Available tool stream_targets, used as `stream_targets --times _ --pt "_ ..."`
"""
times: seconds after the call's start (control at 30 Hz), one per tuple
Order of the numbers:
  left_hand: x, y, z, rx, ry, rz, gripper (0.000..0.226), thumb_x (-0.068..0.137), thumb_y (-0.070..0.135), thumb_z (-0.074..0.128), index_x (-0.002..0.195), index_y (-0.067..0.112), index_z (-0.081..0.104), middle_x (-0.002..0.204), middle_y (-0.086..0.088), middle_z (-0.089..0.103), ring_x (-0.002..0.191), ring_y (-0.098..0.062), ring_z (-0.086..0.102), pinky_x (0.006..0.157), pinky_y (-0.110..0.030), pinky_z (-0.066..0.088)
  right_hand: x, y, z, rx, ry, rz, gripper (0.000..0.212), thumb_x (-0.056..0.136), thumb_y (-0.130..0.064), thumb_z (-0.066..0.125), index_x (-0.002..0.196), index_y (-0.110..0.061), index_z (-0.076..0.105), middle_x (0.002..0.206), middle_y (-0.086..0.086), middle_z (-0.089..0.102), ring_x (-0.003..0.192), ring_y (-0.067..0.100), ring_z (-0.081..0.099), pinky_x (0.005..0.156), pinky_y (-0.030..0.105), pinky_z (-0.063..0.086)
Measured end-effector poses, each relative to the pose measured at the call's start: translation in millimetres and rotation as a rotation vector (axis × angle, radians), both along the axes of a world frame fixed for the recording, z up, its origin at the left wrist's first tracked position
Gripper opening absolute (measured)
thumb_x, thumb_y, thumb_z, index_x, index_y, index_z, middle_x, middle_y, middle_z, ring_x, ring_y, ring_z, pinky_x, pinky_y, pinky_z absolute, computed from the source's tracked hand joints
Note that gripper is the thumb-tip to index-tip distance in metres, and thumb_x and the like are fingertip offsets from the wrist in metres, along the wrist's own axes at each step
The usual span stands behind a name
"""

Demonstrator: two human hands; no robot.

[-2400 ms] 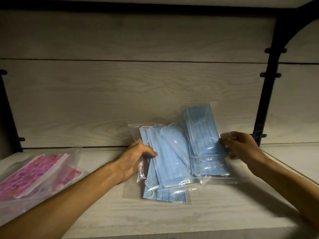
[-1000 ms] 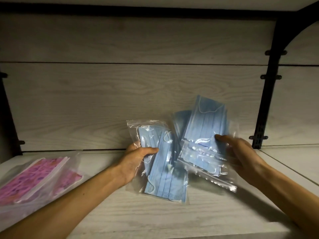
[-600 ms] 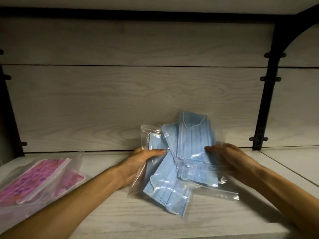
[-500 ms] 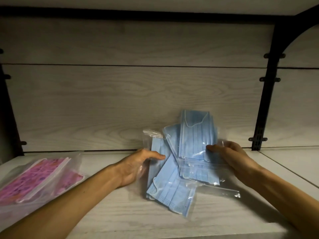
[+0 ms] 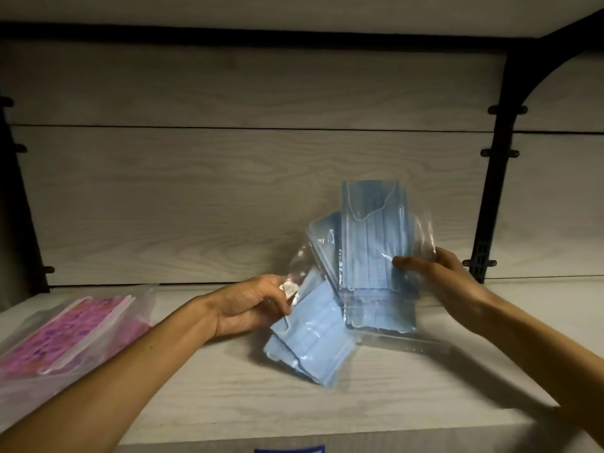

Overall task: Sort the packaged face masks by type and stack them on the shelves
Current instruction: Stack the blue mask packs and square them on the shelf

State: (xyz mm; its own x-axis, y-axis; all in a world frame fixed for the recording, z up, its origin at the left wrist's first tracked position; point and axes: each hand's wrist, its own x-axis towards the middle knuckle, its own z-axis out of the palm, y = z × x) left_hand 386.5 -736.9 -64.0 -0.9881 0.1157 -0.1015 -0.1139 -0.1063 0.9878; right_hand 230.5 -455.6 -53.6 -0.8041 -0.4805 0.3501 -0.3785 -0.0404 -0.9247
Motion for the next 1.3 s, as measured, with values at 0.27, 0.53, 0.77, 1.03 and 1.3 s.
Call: stream_targets --times 0.27,0.53,0.77,1.03,1.3 --pt "1.3 -5.2 -1.4 0.027 -0.074 0.015 0.078 0.069 -0.004 0.054 0.146 -0.009 0.043 0.149 -0.027 0.048 0.141 -0.043 0.042 0.117 -0.043 0.033 -23.6 28.8 53.8 0.525 0.11 0.185 0.026 0.089 -0.019 0.073 0.114 -0.013 0.07 0.106 0.006 0.077 0.099 0.023 0.074 0.092 0.041 0.056" --pt "4.7 -13.1 1.2 -0.003 -0.113 0.235 0.058 0.079 -0.02 0.037 0.115 0.004 0.076 0.121 -0.017 0.07 0.107 -0.023 0.069 0.096 -0.03 0.056 -20.2 6.6 98.1 0.826 0.263 0.277 0.013 0.085 -0.016 0.078 0.098 -0.018 0.076 0.096 0.0 0.079 0.091 0.016 0.074 0.077 0.021 0.054" --pt "8.6 -17.7 5.1 0.155 -0.164 0.433 0.067 0.089 0.044 0.06 0.126 -0.012 0.062 0.131 -0.029 0.063 0.113 -0.038 0.064 0.107 -0.044 0.045 -6.6 -33.8 87.9 1.164 0.45 0.207 0.035 0.082 -0.005 0.078 0.115 -0.013 0.072 0.106 0.004 0.07 0.104 0.024 0.065 0.096 0.035 0.052" --pt "19.2 -1.7 1.4 0.062 -0.104 0.43 0.052 0.08 0.043 0.074 0.11 0.002 0.074 0.11 -0.018 0.074 0.099 -0.033 0.071 0.096 -0.042 0.056 -14.6 -43.2 79.9 1.013 0.397 0.307 0.012 0.078 -0.007 0.081 0.079 -0.016 0.073 0.08 0.0 0.071 0.081 0.016 0.064 0.084 0.034 0.052" --pt "21.3 6.1 -4.3 0.1 -0.063 0.501 0.058 0.084 0.053 0.068 0.119 0.007 0.074 0.116 -0.017 0.073 0.105 -0.035 0.071 0.099 -0.046 0.053 -13.7 -54.1 68.6 1.011 0.417 0.363 0.009 0.077 -0.01 0.081 0.083 -0.015 0.077 0.07 -0.009 0.071 0.067 0.005 0.065 0.07 0.02 0.051"
